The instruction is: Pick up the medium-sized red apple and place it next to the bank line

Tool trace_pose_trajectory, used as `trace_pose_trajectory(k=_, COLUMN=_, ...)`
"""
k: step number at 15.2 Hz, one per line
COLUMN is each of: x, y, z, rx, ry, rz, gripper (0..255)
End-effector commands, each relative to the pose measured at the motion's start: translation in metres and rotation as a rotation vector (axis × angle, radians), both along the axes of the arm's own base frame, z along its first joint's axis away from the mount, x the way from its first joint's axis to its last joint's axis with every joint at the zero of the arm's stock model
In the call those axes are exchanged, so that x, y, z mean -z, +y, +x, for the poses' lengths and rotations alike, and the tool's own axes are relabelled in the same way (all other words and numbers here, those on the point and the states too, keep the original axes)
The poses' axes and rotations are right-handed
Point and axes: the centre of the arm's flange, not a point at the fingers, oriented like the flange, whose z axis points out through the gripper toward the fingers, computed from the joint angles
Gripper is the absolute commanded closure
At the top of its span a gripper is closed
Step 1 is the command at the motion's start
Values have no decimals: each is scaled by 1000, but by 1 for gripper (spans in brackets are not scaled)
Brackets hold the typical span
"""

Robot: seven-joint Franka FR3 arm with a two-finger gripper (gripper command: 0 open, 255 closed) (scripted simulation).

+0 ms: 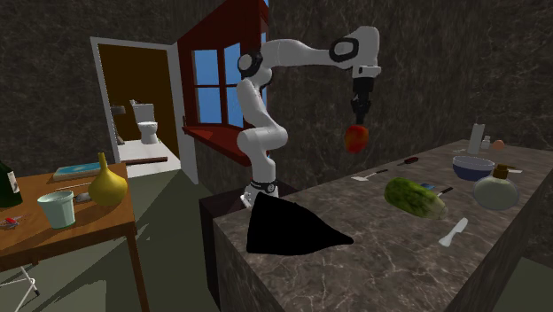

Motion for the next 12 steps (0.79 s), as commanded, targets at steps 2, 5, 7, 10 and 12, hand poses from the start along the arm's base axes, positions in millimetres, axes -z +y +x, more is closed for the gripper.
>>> trace_pose_trajectory(k=2, x=-2, y=40, z=9, rx=1, ry=0, rz=2, gripper=255)
trace_pose_trajectory(k=5, x=-2, y=78, z=20, rx=1, ry=0, rz=2, gripper=255)
trace_pose_trajectory(k=7, x=-2, y=103, z=27, rx=1, ry=0, rz=2, gripper=255)
trace_pose_trajectory(k=10, x=-2, y=141, z=37, rx=1, ry=0, rz=2, gripper=255)
trace_pose_trajectory(k=12, x=-2, y=167, z=44, rx=1, ry=0, rz=2, gripper=255)
